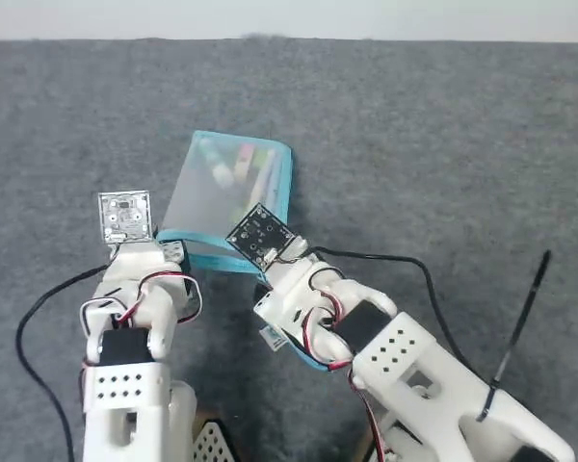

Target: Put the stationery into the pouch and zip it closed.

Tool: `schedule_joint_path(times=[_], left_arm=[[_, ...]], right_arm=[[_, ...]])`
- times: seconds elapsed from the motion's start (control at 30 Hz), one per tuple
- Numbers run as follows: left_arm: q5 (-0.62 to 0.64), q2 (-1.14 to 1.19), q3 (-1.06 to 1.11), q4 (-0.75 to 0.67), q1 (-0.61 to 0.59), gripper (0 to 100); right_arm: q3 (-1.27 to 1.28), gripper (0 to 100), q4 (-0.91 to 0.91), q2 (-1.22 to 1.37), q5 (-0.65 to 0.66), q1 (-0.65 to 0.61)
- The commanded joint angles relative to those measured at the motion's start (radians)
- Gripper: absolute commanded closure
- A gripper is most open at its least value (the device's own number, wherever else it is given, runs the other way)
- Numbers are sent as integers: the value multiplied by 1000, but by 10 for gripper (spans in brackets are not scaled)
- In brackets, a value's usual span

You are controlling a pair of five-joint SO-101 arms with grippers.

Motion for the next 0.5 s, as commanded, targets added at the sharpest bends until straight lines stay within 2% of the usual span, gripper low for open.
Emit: schedule_joint_path(times=[0.0,0.1,0.2,0.37,0.47], left_arm=[[20,11,-76,-15,9,988],[20,11,-76,-14,9,988],[20,11,-76,-15,9,988],[20,11,-76,-17,9,988],[18,11,-76,-17,9,988]], right_arm=[[-43,885,-28,50,-6,-4],[-75,997,-24,102,-6,-4],[-89,991,-18,139,-2,-19],[-106,986,94,38,87,-248],[-78,964,113,-44,94,-283]])
